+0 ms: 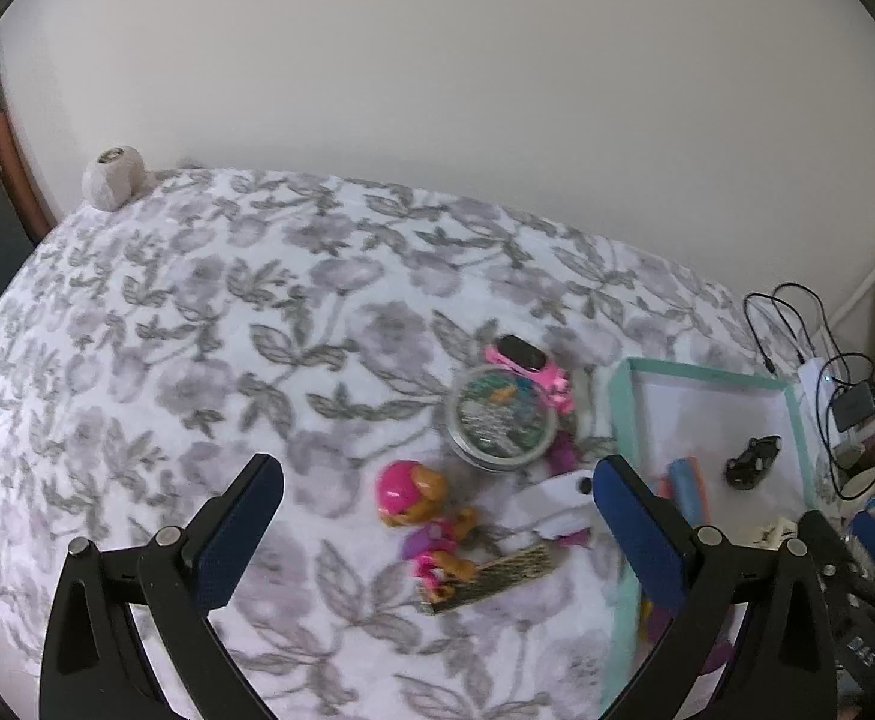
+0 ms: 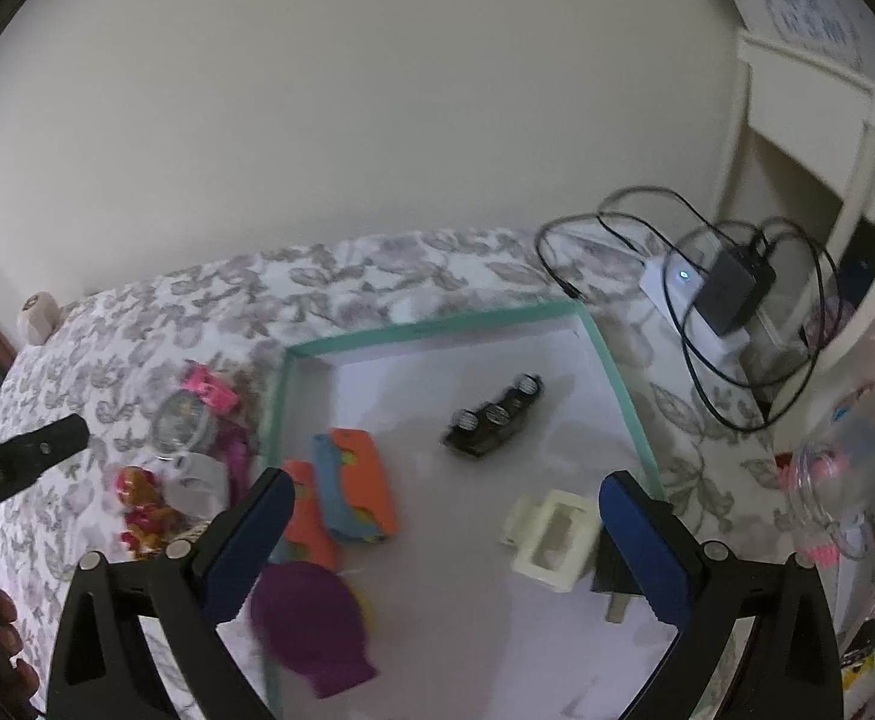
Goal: Organize rigid objects
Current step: 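Move the left tool to the pink figure while the right tool approaches the gold bar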
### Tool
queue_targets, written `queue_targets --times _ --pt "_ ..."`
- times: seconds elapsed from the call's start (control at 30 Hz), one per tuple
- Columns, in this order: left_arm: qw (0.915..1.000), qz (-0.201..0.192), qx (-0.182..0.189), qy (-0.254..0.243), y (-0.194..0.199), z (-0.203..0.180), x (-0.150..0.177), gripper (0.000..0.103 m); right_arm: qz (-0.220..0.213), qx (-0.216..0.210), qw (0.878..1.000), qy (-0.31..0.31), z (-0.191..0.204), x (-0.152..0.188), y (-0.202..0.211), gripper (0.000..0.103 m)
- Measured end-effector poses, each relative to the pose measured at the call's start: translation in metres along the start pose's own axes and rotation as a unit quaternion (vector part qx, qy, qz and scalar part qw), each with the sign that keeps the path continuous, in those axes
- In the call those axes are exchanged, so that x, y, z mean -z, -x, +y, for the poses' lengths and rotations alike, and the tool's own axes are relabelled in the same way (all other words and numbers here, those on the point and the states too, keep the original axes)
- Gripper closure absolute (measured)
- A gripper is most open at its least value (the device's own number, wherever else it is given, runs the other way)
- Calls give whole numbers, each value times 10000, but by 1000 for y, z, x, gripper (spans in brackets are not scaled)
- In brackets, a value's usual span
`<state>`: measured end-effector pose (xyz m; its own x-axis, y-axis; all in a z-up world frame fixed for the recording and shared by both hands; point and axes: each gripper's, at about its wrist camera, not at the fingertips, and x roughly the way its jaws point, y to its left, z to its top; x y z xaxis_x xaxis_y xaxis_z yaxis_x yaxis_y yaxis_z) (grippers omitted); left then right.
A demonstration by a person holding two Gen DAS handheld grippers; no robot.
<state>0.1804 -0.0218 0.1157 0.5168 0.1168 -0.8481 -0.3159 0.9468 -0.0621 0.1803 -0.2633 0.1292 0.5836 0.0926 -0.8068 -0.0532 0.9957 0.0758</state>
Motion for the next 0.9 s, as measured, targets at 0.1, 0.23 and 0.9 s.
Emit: queue_targets --times 0.1,0.23,0.9 --pt "9998 -66 -98 132 5 20 -4 0 -123 -30 9997 198 20 -5 11 0" --pt "9992 -114 -280 261 7 46 -8 0 -203 -253 9991 291 44 -8 17 0" --pt "9957 874 84 304 -87 48 19 0 408 -512 9939 882 112 17 -35 0"
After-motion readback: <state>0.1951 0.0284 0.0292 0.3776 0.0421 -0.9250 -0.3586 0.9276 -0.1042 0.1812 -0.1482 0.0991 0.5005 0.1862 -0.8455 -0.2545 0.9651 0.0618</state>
